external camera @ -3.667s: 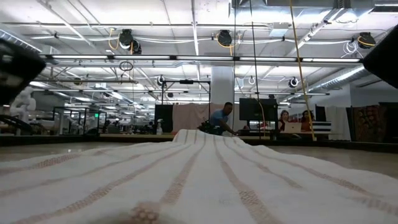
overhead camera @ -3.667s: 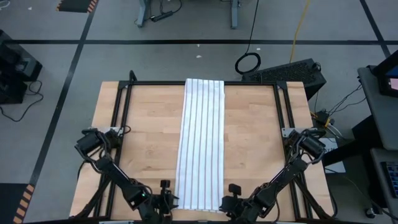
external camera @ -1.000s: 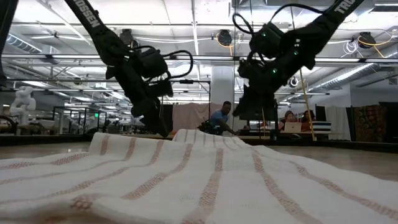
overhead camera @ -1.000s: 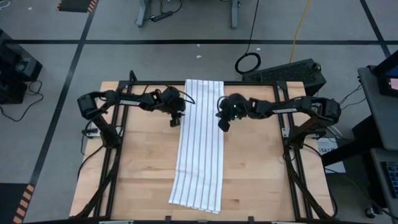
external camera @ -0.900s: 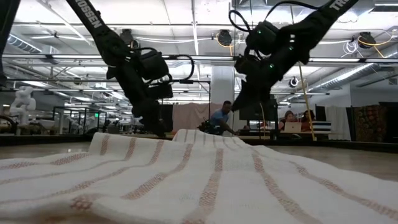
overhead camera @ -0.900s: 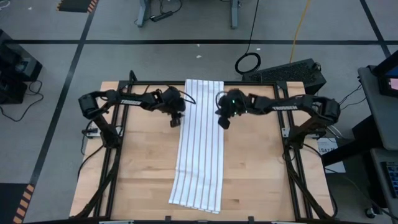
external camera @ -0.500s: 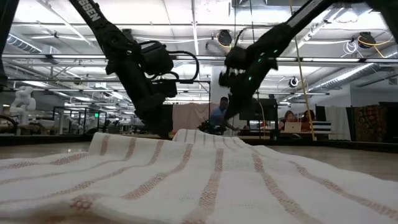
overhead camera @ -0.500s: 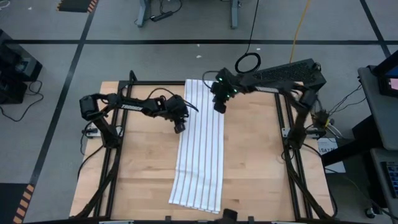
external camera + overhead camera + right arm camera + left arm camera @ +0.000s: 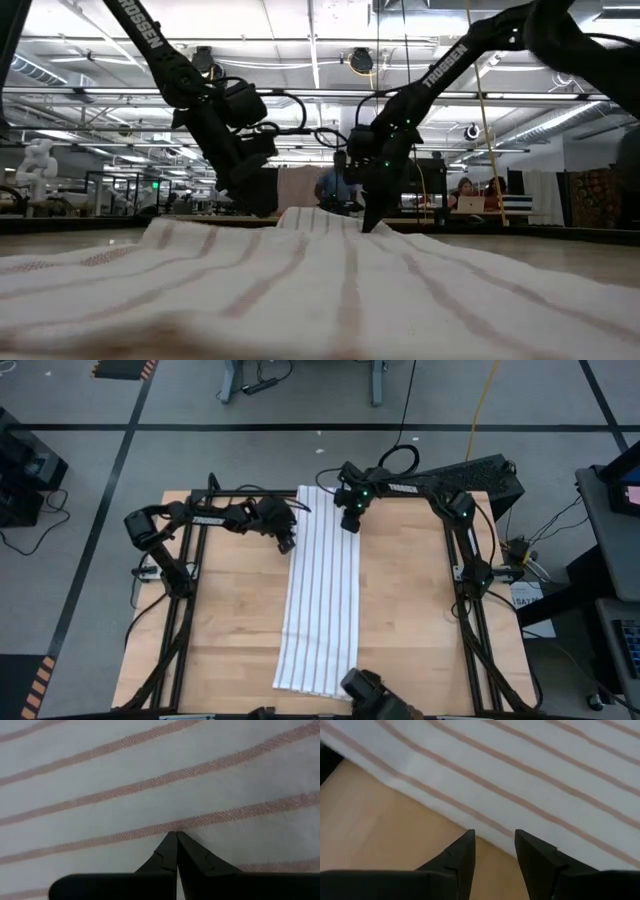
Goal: Roll towel into tight, uniform cylinder
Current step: Fold the white brown kitchen towel
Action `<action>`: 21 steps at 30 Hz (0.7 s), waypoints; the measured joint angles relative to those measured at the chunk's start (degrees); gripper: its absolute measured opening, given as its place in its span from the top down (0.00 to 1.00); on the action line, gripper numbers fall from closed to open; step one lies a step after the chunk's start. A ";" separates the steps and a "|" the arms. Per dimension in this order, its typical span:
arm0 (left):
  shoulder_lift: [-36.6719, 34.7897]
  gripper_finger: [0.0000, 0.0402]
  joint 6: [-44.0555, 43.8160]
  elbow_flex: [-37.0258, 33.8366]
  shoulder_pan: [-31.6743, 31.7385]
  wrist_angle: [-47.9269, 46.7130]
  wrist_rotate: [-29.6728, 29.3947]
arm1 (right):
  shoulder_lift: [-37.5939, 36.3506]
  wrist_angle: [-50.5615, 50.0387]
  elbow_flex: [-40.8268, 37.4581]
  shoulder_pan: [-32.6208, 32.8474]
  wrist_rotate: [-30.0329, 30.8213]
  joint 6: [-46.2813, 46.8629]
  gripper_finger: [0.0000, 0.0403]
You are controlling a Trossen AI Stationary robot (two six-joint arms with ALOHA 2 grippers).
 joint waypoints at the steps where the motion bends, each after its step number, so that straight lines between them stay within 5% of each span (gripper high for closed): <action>1: -0.09 0.64 0.02 0.00 0.00 -0.10 0.17 | 0.34 0.12 0.44 -0.55 -0.04 -0.03 1.00; 7: -0.15 0.64 0.45 0.00 -0.30 1.13 0.28 | 0.89 1.98 3.38 -3.66 5.57 -0.67 1.00; 21: -0.24 0.64 0.30 0.00 -1.21 0.20 0.70 | -4.09 -13.64 6.68 -0.26 0.48 1.99 1.00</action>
